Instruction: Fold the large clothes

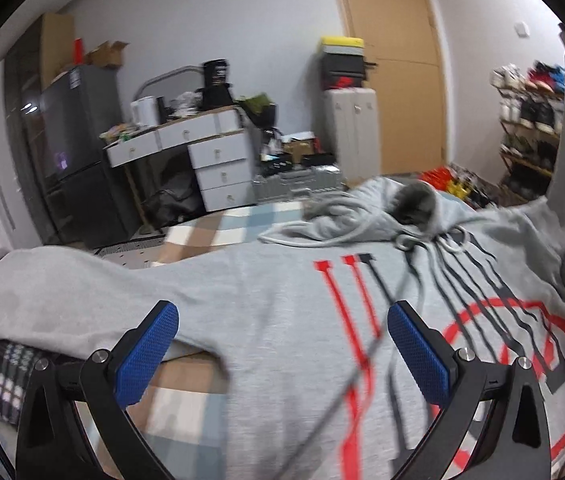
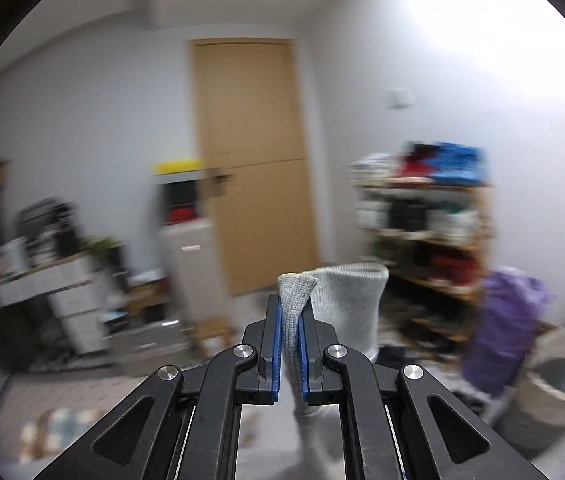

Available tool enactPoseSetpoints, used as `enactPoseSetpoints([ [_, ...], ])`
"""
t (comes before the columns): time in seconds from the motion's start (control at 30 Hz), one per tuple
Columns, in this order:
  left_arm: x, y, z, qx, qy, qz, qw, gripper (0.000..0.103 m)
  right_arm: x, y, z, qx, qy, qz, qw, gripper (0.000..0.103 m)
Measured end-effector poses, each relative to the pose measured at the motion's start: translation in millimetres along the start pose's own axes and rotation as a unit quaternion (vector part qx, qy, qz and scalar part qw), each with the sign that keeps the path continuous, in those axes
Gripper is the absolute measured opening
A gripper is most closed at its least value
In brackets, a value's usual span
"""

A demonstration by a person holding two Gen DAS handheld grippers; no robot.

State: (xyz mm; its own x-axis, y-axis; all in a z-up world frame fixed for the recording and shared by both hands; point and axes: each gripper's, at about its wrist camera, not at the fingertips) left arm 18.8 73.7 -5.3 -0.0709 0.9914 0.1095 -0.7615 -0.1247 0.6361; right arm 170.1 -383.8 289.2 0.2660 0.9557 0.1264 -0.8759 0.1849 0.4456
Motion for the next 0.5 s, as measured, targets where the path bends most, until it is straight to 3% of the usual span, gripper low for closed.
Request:
enactPoseSetpoints([
  [0.1, 27, 3, 1, -0.005, 0.037, 0.012, 0.9992, 0.102, 72, -1, -23, 0.015, 0.035, 0.077, 0.996, 0.007],
  [0.2, 51, 5, 2, -0.011, 0.080, 0.024, 0.9964, 0.102, 148, -8, -62, 0.043, 0.067, 0.171, 0.982, 0.007],
  [0.27, 65, 8, 4, -0.023, 0.108, 0.041, 0.9931, 0.102, 199, -21, -98, 0.068, 0.072, 0.229, 0.968, 0.007],
  [0.4, 81, 10, 5, -0.039, 0.141, 0.056, 0.9876, 0.102, 280, -69, -192, 0.172, 0.051, 0.315, 0.932, 0.007],
  [0.5, 87, 6, 5, -0.040, 0.151, 0.056, 0.9861, 0.102, 319, -109, -266, 0.261, 0.046, 0.338, 0.903, 0.007],
])
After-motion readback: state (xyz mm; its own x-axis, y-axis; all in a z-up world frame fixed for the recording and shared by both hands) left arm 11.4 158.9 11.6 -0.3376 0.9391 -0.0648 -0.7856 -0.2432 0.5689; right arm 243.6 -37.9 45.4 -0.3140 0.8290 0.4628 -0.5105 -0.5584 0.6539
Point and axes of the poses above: each gripper's, at about its wrist camera, not at the fingertips, and y roughly against the way its jaws point, x to its left, z to its top, and after that the axes turned 10 degrees about x, right-handed
